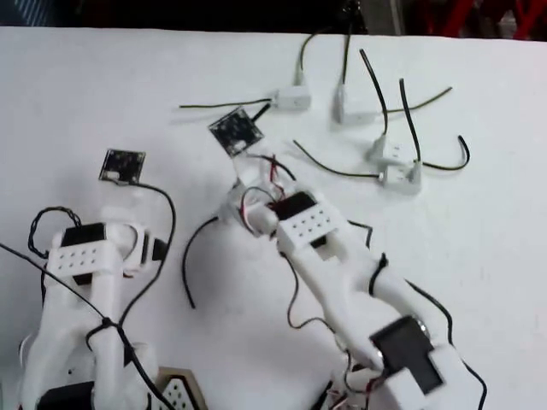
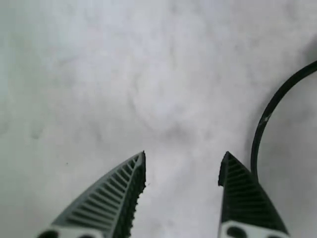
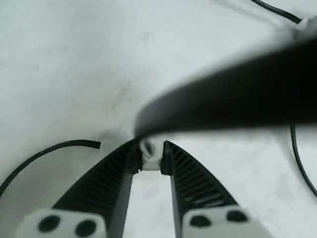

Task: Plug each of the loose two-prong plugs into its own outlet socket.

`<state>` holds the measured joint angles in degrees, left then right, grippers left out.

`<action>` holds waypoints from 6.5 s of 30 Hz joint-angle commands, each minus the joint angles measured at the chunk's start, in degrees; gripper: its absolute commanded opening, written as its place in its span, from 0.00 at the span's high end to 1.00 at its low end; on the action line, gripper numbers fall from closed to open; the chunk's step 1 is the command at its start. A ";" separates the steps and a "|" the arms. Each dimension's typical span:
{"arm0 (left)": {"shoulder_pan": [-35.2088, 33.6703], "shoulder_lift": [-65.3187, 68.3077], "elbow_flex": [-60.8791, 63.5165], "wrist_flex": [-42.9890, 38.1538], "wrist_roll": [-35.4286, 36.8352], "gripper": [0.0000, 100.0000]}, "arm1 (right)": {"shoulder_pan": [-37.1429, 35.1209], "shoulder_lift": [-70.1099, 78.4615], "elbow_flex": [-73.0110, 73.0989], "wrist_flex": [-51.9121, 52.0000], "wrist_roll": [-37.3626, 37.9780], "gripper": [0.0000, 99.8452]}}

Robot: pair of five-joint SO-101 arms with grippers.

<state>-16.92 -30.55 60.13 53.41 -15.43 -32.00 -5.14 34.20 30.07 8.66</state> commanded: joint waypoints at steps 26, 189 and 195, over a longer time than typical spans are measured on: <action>-0.57 -2.15 0.00 -0.79 -0.70 0.76 | 2.68 4.79 -2.81 2.51 -2.55 0.98; 13.93 -73.63 36.84 19.96 -0.62 0.98 | 23.78 -97.98 62.68 42.86 1.23 0.98; 13.93 -73.63 36.84 19.96 -0.62 0.98 | 23.78 -97.98 62.68 42.86 1.23 0.98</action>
<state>-3.38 -103.60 97.23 73.01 -15.52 -8.35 -102.46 96.35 72.70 10.33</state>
